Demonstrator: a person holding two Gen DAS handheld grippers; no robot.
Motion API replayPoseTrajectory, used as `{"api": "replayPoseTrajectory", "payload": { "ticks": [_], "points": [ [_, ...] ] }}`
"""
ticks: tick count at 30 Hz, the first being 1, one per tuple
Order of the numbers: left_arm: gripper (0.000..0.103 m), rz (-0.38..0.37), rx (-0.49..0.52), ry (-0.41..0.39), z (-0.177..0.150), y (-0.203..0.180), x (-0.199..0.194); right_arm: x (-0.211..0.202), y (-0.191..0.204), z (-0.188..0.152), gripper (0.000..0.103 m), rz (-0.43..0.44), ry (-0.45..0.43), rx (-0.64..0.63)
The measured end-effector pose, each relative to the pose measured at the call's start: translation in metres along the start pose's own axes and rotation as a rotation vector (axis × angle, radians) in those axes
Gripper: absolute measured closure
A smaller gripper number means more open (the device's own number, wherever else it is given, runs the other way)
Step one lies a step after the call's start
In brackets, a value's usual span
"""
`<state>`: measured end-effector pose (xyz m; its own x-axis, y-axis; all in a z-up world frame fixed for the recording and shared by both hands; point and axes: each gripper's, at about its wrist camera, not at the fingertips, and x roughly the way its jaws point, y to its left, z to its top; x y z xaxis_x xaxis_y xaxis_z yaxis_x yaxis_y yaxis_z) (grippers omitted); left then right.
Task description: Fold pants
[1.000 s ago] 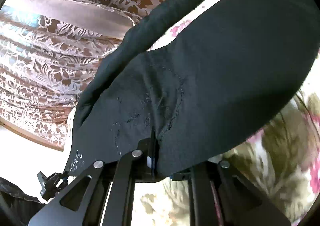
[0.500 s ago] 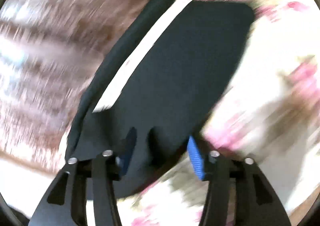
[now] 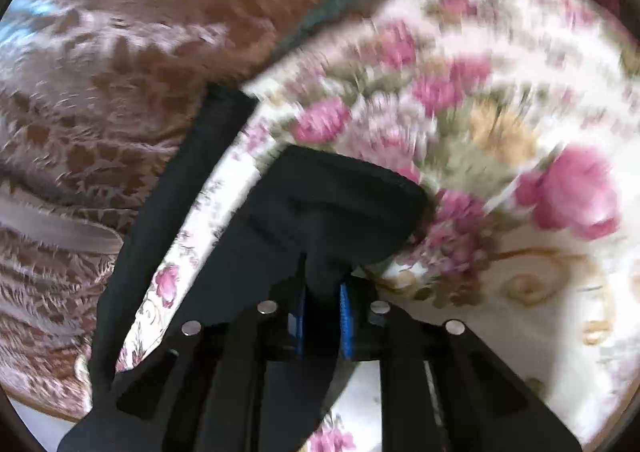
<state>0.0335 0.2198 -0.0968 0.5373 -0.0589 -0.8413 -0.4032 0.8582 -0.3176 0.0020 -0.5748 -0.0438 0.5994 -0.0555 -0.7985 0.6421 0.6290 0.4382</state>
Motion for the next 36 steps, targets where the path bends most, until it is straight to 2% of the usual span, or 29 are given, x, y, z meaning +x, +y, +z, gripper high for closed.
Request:
{"api": "replayPoseTrajectory", "payload": {
  "ticks": [2, 4, 8, 11, 12, 13, 14, 16, 18, 20, 22, 24, 27, 29, 30, 32, 33, 34, 36],
  "points": [
    [0.098, 0.001, 0.008, 0.0, 0.0, -0.001, -0.001, -0.025, -0.012, -0.005, 0.092, -0.036, -0.043, 0.0],
    [0.097, 0.019, 0.038, -0.005, 0.0, -0.004, -0.002, -0.035, -0.023, -0.011, 0.092, -0.061, -0.051, 0.005],
    [0.097, 0.042, 0.051, 0.003, -0.001, -0.006, 0.001, -0.023, -0.043, -0.027, 0.092, -0.115, 0.011, 0.035],
    [0.094, 0.05, 0.059, 0.004, -0.002, -0.006, 0.002, -0.015, -0.054, -0.032, 0.09, -0.107, 0.021, 0.087],
    [0.093, 0.051, 0.07, 0.004, -0.001, -0.006, 0.001, -0.018, -0.057, -0.032, 0.085, -0.099, 0.021, 0.097],
    [0.092, 0.054, 0.08, -0.004, -0.001, -0.007, -0.002, -0.021, -0.058, -0.03, 0.073, -0.101, 0.021, 0.104],
    [0.089, 0.055, 0.081, -0.009, -0.001, -0.006, -0.006, -0.027, -0.059, -0.028, 0.066, -0.131, 0.009, 0.101],
    [0.085, 0.075, 0.091, -0.03, -0.002, -0.006, -0.016, -0.046, -0.059, -0.024, 0.027, -0.217, -0.056, 0.107],
    [0.082, 0.1, 0.097, -0.078, -0.002, -0.007, -0.033, -0.068, -0.052, -0.024, 0.027, -0.24, -0.125, 0.094],
    [0.082, 0.116, 0.136, -0.147, -0.003, -0.015, -0.049, -0.077, -0.035, -0.028, 0.027, -0.192, -0.135, 0.043],
    [0.082, 0.072, 0.176, -0.199, -0.001, -0.029, -0.058, -0.078, -0.004, -0.04, 0.027, -0.094, -0.099, -0.036],
    [0.082, 0.022, 0.221, -0.185, -0.001, -0.048, -0.051, -0.069, 0.036, -0.06, 0.024, 0.02, -0.044, -0.129],
    [0.082, 0.042, 0.289, -0.122, -0.006, -0.065, -0.027, -0.041, 0.09, -0.095, 0.024, 0.153, 0.08, -0.238],
    [0.082, 0.074, 0.282, -0.036, -0.01, -0.063, -0.002, -0.02, 0.113, -0.118, 0.024, 0.17, 0.159, -0.292],
    [0.082, 0.063, 0.264, -0.013, -0.012, -0.057, 0.007, -0.004, 0.122, -0.131, 0.024, 0.151, 0.221, -0.321],
    [0.082, 0.047, 0.271, -0.011, -0.01, -0.058, 0.004, 0.01, 0.124, -0.145, 0.024, 0.093, 0.263, -0.342],
    [0.082, 0.033, 0.272, -0.007, -0.007, -0.059, 0.001, 0.006, 0.126, -0.149, 0.024, 0.089, 0.248, -0.358],
    [0.082, -0.011, 0.277, -0.019, -0.001, -0.06, -0.006, 0.002, 0.127, -0.149, 0.024, 0.099, 0.23, -0.368],
    [0.071, -0.057, 0.324, -0.082, 0.017, -0.073, -0.02, -0.012, 0.132, -0.146, 0.023, 0.172, 0.187, -0.351]
  ]
}}
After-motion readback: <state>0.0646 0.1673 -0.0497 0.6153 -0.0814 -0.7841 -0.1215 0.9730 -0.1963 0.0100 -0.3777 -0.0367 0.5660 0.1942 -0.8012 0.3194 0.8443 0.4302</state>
